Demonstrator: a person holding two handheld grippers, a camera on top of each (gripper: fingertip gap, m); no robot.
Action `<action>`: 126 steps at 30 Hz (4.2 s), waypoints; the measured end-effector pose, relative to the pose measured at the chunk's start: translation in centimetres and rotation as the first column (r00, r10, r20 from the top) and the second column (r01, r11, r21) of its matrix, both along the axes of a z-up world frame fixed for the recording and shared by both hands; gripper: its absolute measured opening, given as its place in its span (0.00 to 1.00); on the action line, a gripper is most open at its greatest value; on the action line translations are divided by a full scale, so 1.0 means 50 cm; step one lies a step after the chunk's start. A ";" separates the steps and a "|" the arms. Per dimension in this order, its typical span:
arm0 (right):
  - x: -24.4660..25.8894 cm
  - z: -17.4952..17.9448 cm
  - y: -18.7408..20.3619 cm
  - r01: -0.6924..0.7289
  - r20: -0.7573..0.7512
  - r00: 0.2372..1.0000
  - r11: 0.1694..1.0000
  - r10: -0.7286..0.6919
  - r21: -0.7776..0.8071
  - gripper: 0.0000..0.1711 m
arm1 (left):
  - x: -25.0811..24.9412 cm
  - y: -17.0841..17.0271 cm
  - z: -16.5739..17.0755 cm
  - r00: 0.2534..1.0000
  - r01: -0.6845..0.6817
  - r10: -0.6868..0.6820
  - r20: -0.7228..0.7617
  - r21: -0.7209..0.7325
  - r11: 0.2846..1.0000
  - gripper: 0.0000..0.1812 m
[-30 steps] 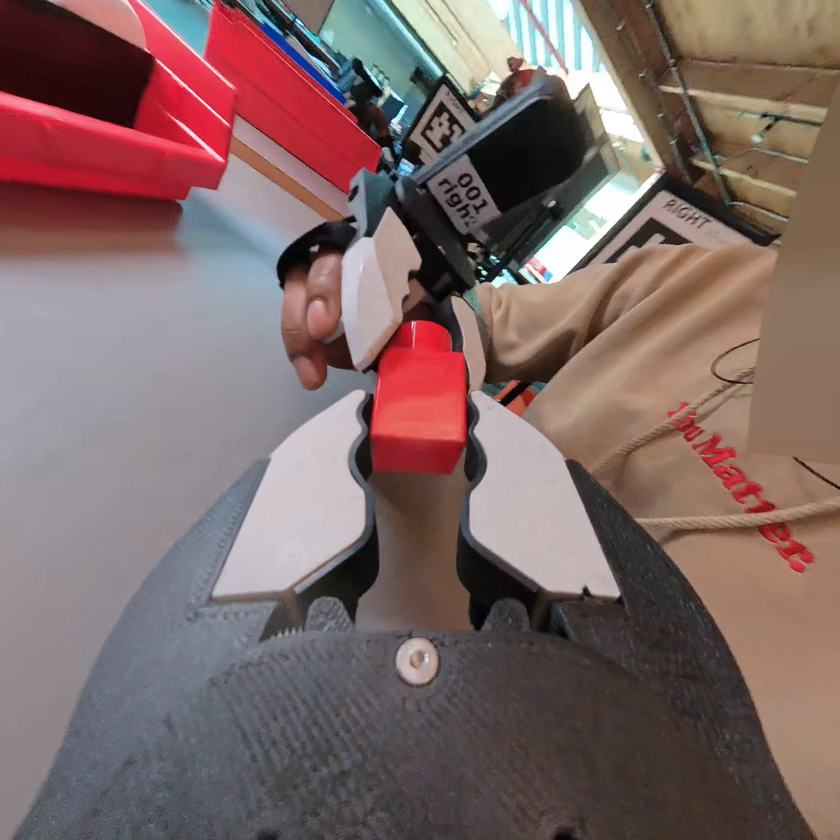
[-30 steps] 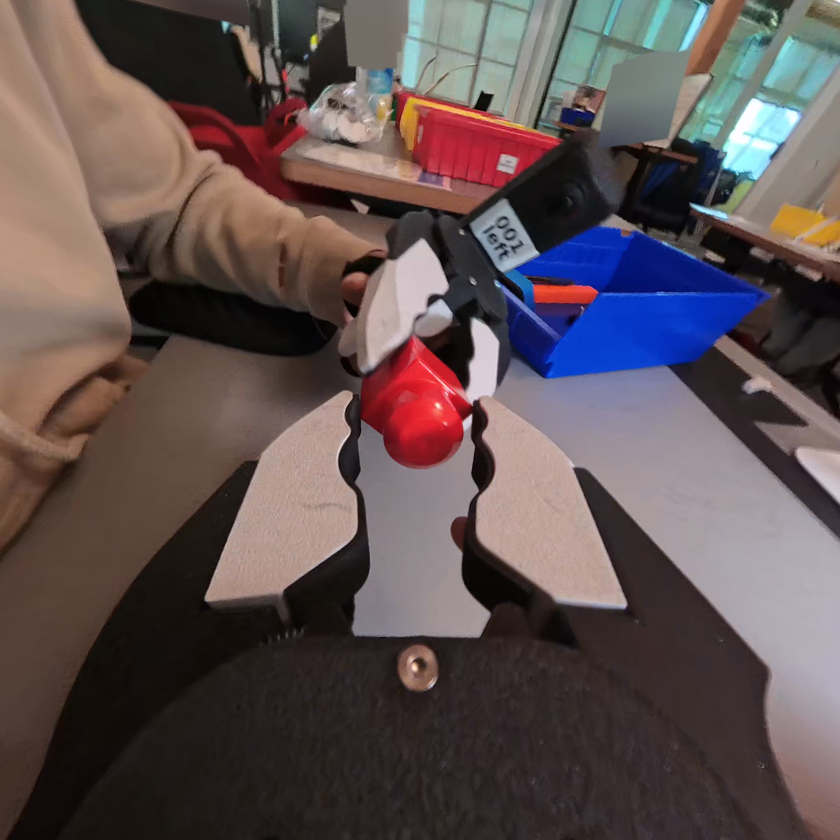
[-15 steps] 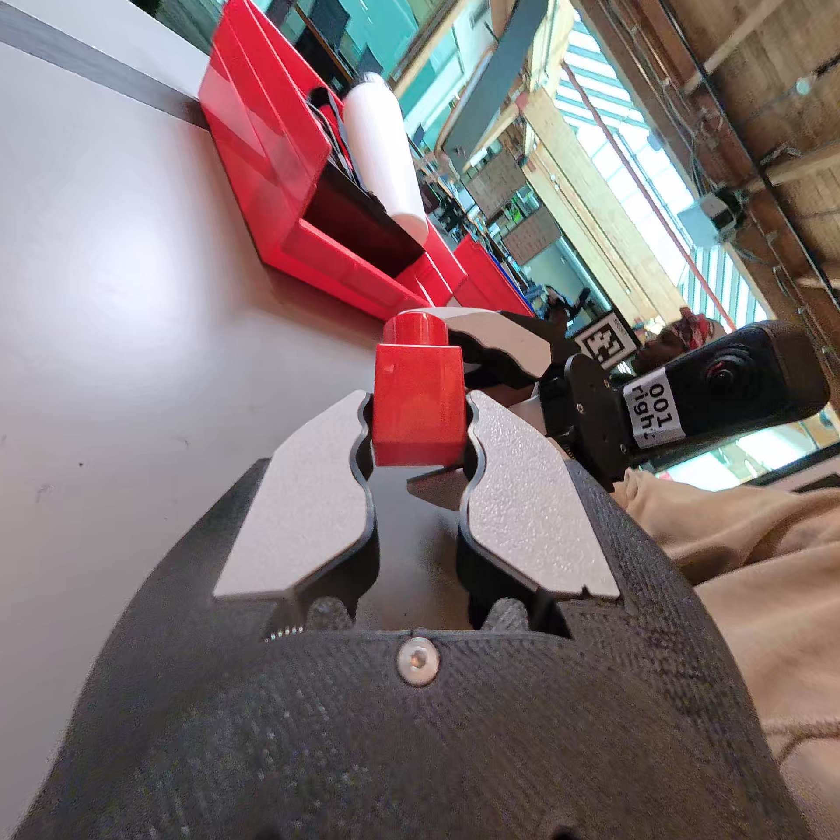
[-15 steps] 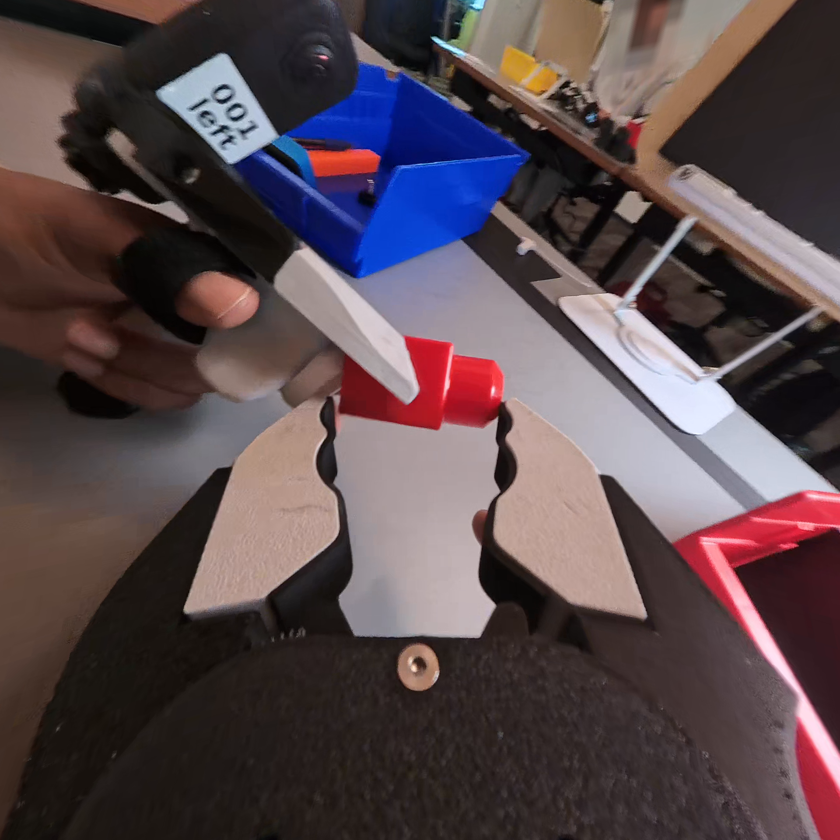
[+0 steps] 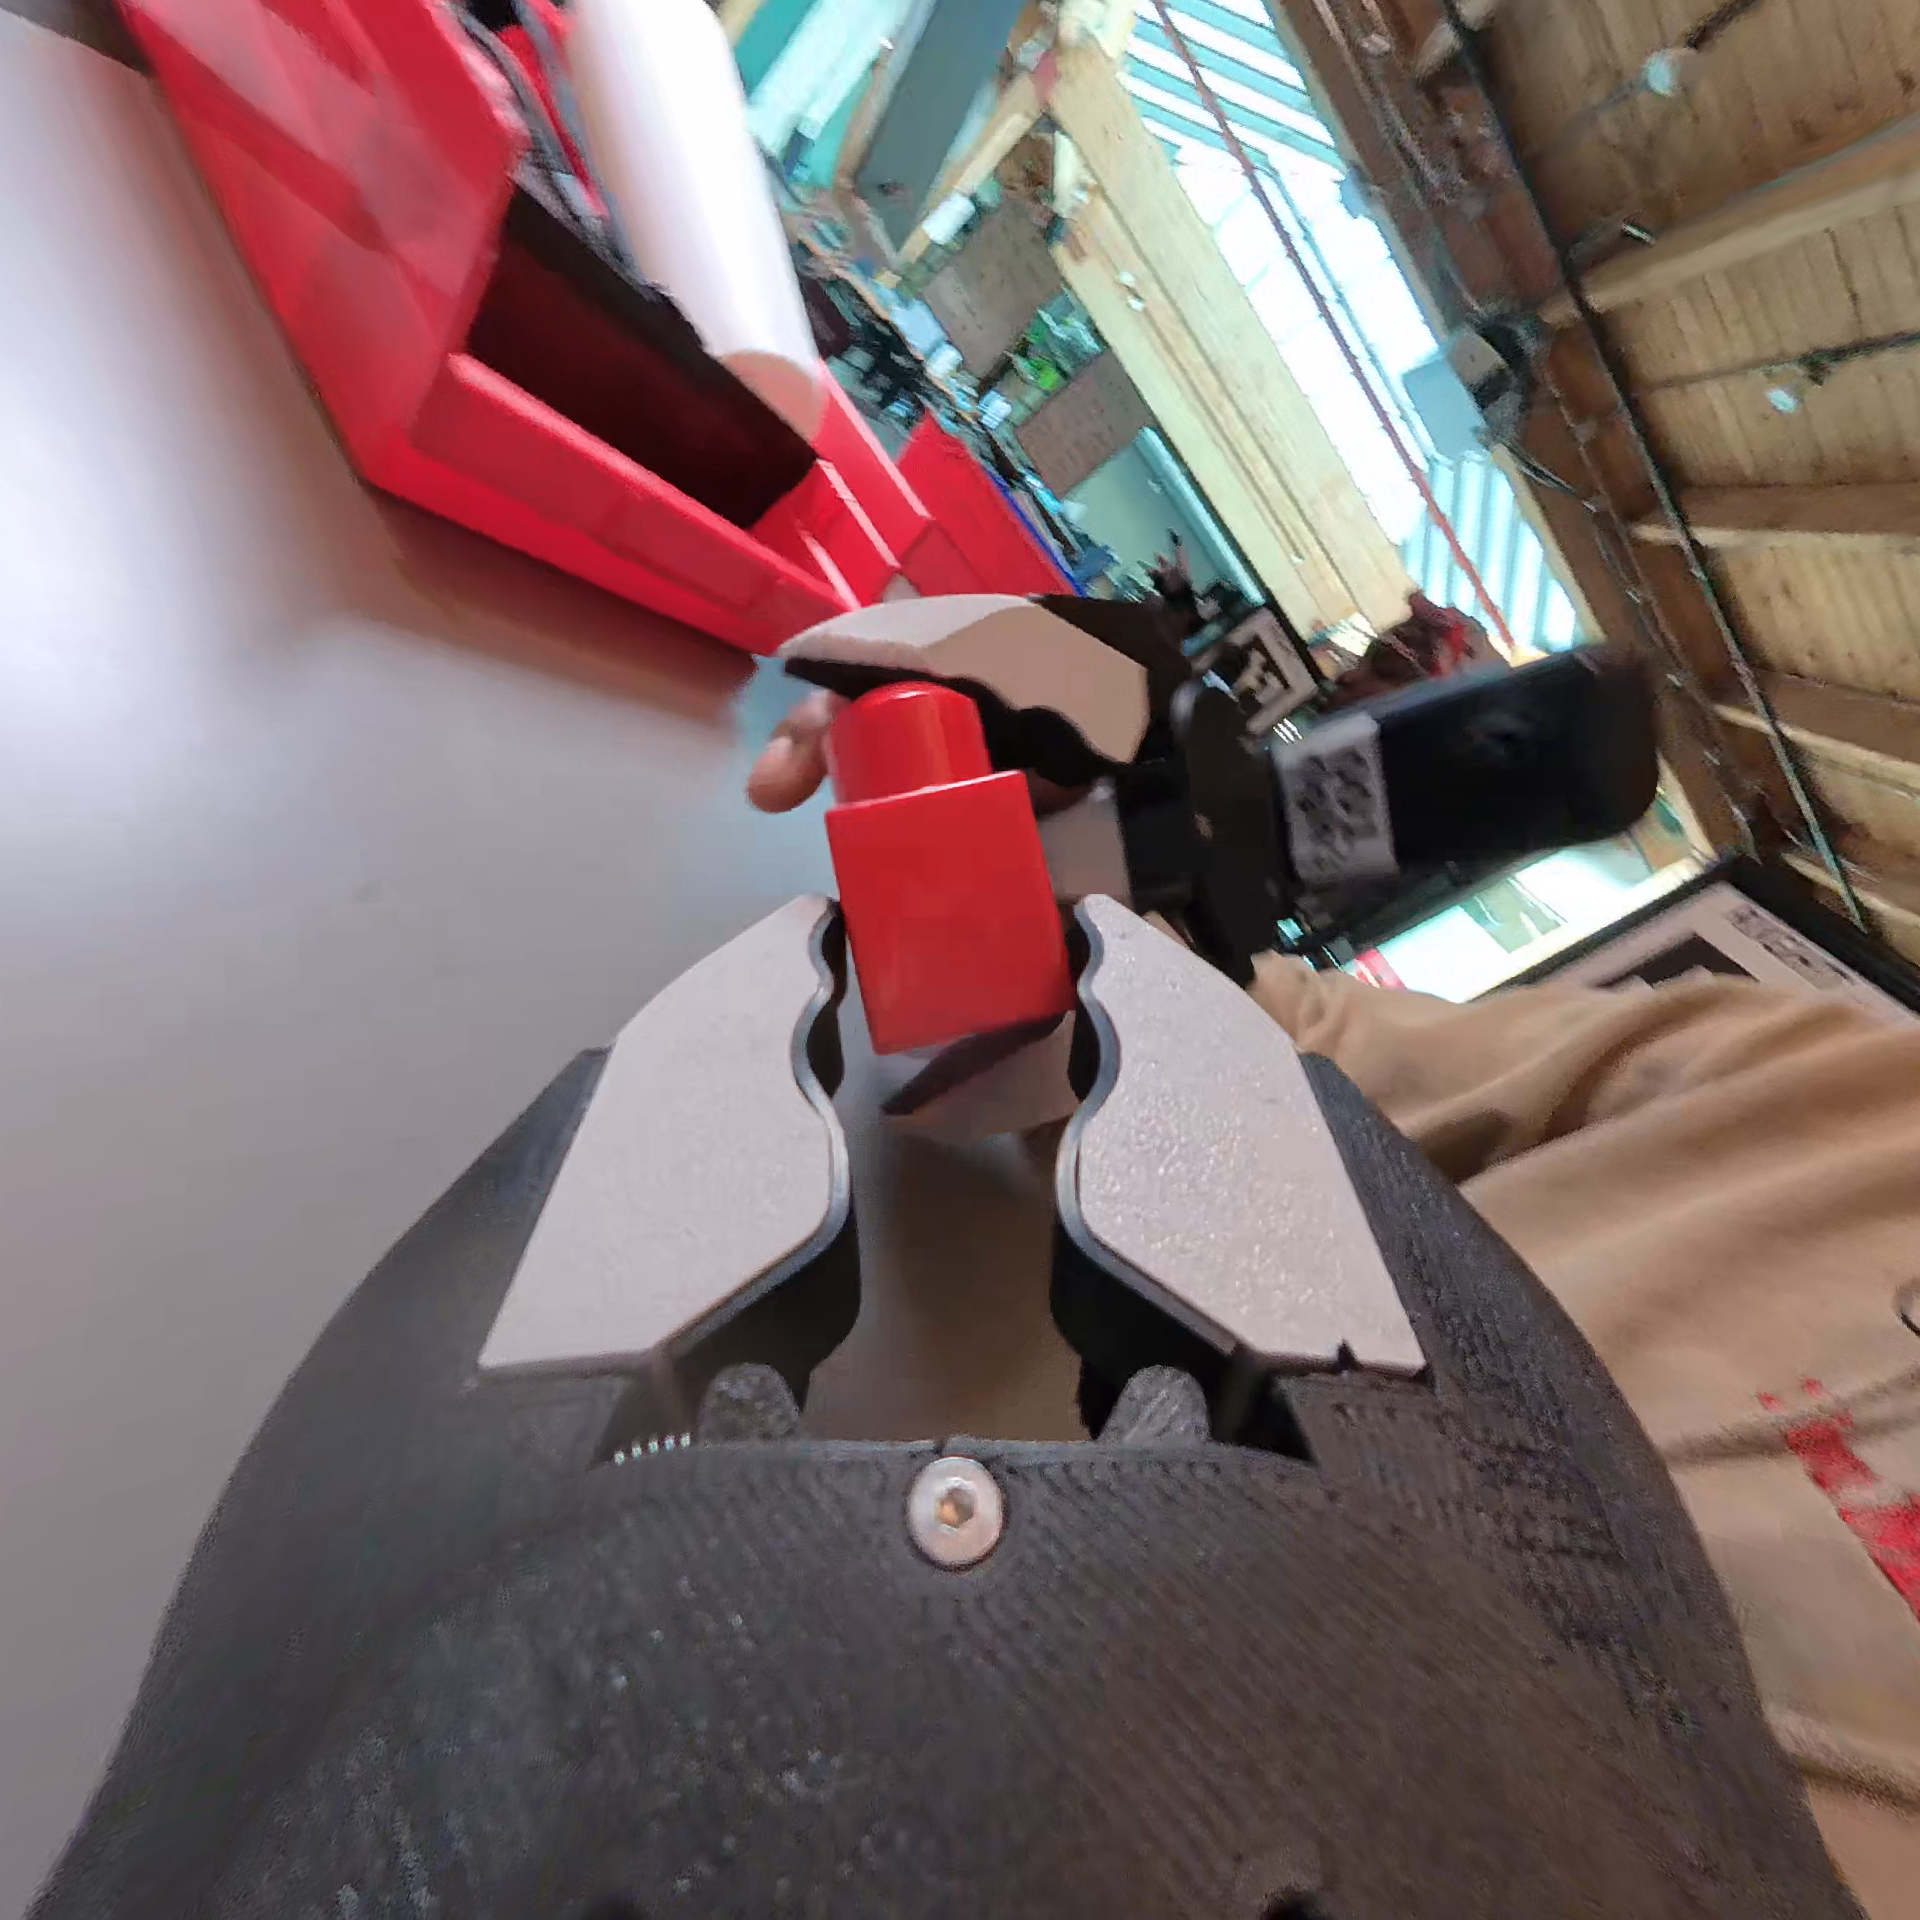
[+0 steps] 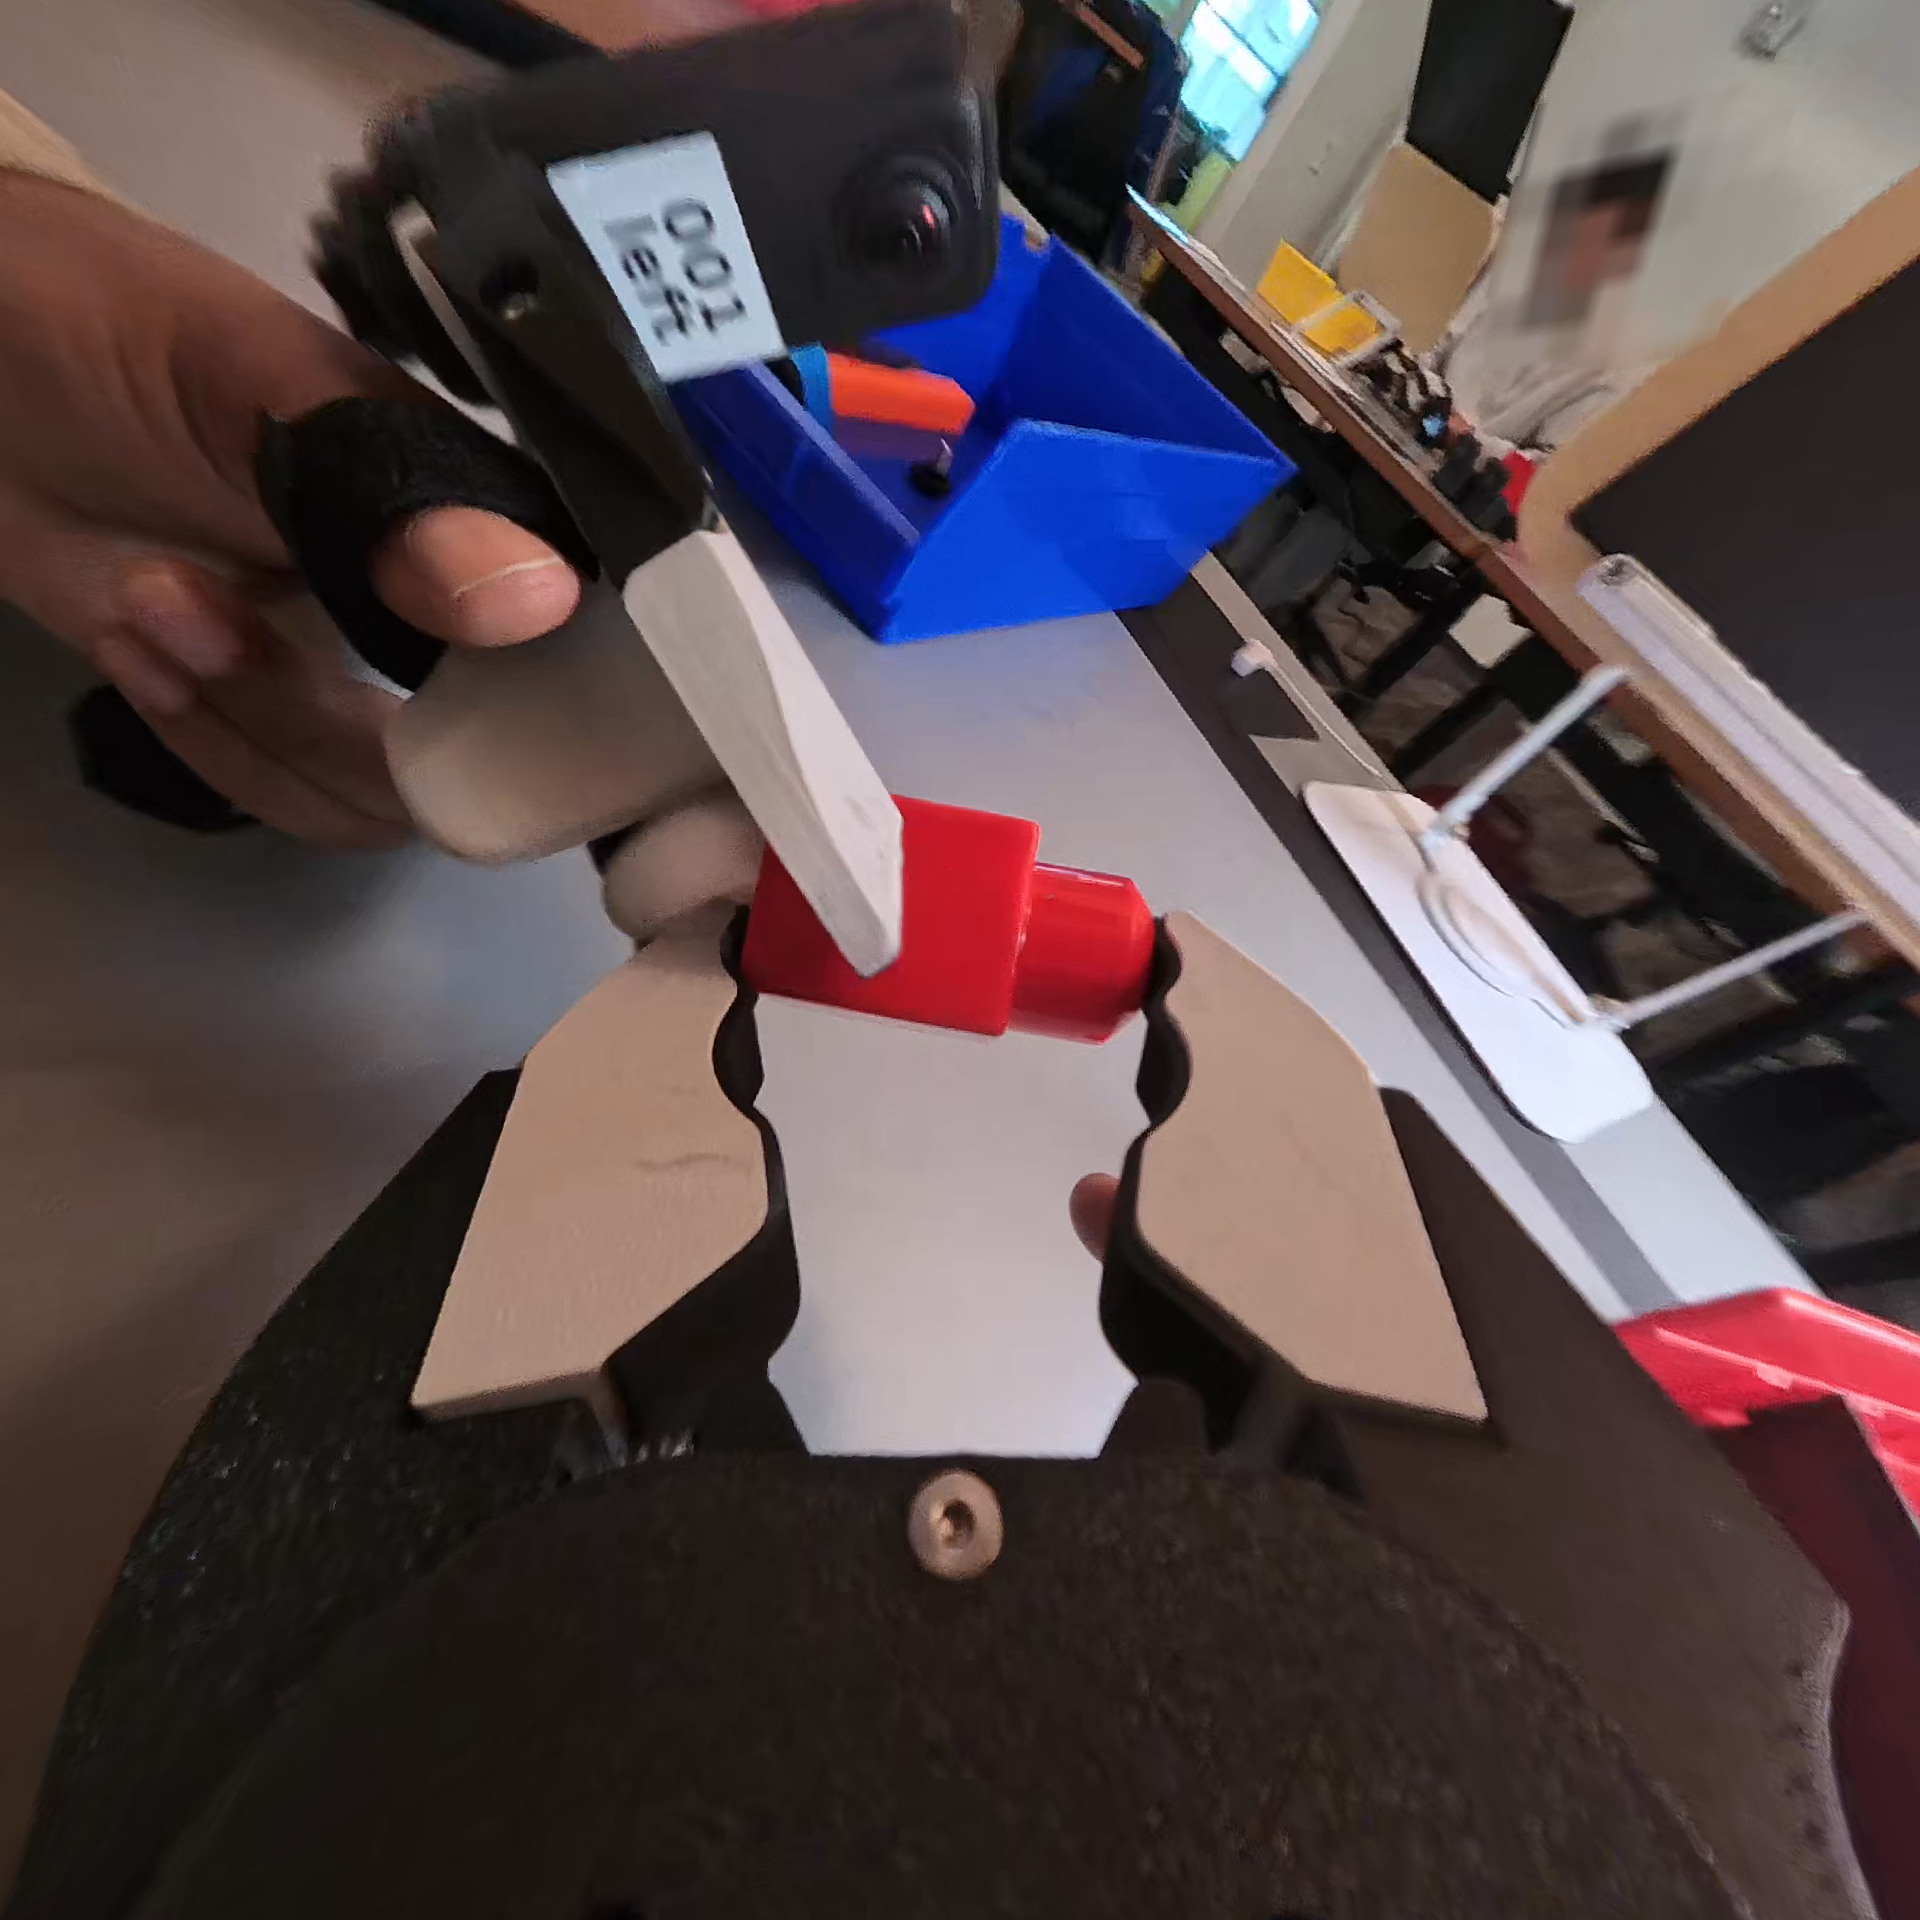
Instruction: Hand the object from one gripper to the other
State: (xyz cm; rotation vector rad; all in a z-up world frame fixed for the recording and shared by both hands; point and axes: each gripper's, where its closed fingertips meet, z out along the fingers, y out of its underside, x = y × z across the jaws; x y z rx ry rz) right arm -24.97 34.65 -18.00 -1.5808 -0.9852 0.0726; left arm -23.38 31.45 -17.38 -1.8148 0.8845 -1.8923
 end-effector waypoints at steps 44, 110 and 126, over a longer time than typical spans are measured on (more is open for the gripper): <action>-0.062 0.005 -0.143 -0.520 -0.382 0.836 0.791 0.395 -0.322 0.05 | -0.066 -0.059 -0.001 0.916 0.400 -0.390 -0.090 0.257 0.880 0.27; -0.010 0.120 -0.126 -0.743 -0.858 0.491 0.587 0.152 -0.321 0.04 | -0.049 -0.046 0.048 0.987 0.121 -0.161 -0.001 0.661 0.740 0.26; -0.010 0.110 -0.124 -0.673 -0.783 0.589 0.658 0.202 -0.337 0.05 | -0.062 -0.042 0.085 0.970 0.160 -0.226 0.087 0.466 0.870 0.31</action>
